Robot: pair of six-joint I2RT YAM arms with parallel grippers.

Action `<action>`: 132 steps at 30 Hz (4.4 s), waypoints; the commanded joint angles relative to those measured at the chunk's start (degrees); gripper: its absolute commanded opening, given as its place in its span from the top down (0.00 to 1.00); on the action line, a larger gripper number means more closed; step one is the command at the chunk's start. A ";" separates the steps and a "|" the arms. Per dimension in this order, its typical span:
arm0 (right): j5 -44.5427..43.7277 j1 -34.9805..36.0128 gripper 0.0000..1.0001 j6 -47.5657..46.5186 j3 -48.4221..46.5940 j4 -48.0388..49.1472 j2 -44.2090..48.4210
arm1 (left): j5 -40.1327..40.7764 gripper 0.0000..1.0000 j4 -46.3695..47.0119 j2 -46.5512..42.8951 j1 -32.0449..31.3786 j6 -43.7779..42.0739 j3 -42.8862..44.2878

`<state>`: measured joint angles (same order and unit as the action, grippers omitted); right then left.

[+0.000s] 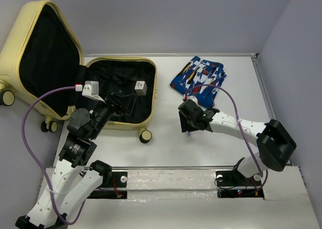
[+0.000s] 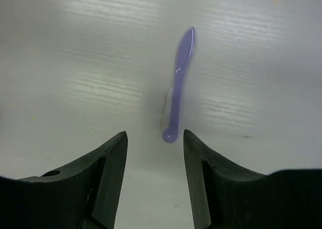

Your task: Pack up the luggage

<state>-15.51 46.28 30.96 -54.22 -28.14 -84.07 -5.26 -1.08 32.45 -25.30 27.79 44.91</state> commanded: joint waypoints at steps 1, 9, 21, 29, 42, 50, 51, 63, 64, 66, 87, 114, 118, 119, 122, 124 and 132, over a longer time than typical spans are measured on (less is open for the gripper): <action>-2.51 0.83 0.44 1.91 1.83 0.89 -3.01 | -2.39 0.09 2.66 0.51 0.34 -1.51 0.36; -0.85 0.83 0.82 0.94 3.15 7.12 -14.45 | -1.07 0.09 2.22 0.86 0.25 -1.69 0.36; -0.93 0.30 0.93 -1.95 3.78 9.33 5.56 | -1.34 0.10 2.49 0.42 0.43 -1.78 0.27; 13.56 0.30 0.93 -5.91 -15.81 12.04 3.59 | -2.39 0.10 3.54 0.07 2.01 -1.07 -0.26; 12.90 -15.21 0.10 -0.29 -17.74 17.15 -5.77 | -3.61 0.10 3.98 -0.19 2.80 -0.99 -0.52; 11.10 -34.66 0.00 2.18 0.68 20.23 0.94 | -10.82 0.10 6.70 3.14 3.15 0.51 -1.40; 11.81 -35.20 0.00 2.09 0.69 20.23 -1.60 | -11.26 0.10 6.97 3.58 3.24 0.94 -1.49; 12.70 -37.67 0.93 6.83 6.21 28.92 -10.78 | -14.97 0.10 7.94 13.86 -4.56 3.58 0.88; 12.52 -37.67 0.93 7.18 8.58 30.41 -8.59 | -13.31 0.10 7.85 15.26 -6.93 3.59 1.32; 10.77 -37.67 0.93 8.24 16.13 31.48 -1.03 | -7.59 0.10 7.59 20.97 -14.23 3.58 3.34; 9.63 -38.20 0.07 9.74 24.96 14.78 35.84 | 17.12 0.04 11.10 72.91 -23.49 18.70 22.94; 34.30 -54.46 0.23 11.66 3.43 36.58 -19.45 | 8.95 0.33 19.45 89.46 -18.38 22.83 29.19; 41.95 -54.46 0.32 16.93 2.53 41.22 -25.08 | 7.28 0.57 21.47 89.63 -18.03 23.01 28.66; 41.44 -54.46 0.38 17.72 3.06 43.67 -25.00 | 6.93 0.61 21.65 89.63 -17.94 22.92 28.75; 45.55 -54.46 0.66 20.71 2.71 46.33 -26.32 | 5.52 0.78 22.70 89.63 -17.68 22.31 28.92; 48.19 -54.46 0.89 23.25 5.50 55.93 -26.32 | 3.07 0.93 23.40 89.72 -17.59 22.04 29.10; 52.86 -54.46 0.93 27.22 11.06 67.60 -15.87 | 0.42 0.94 26.04 79.38 -17.77 19.06 26.99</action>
<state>26.94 -10.07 55.20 -45.25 32.03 -107.28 -0.93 20.86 120.29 -41.89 49.08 72.62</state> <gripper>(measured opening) 0.356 0.254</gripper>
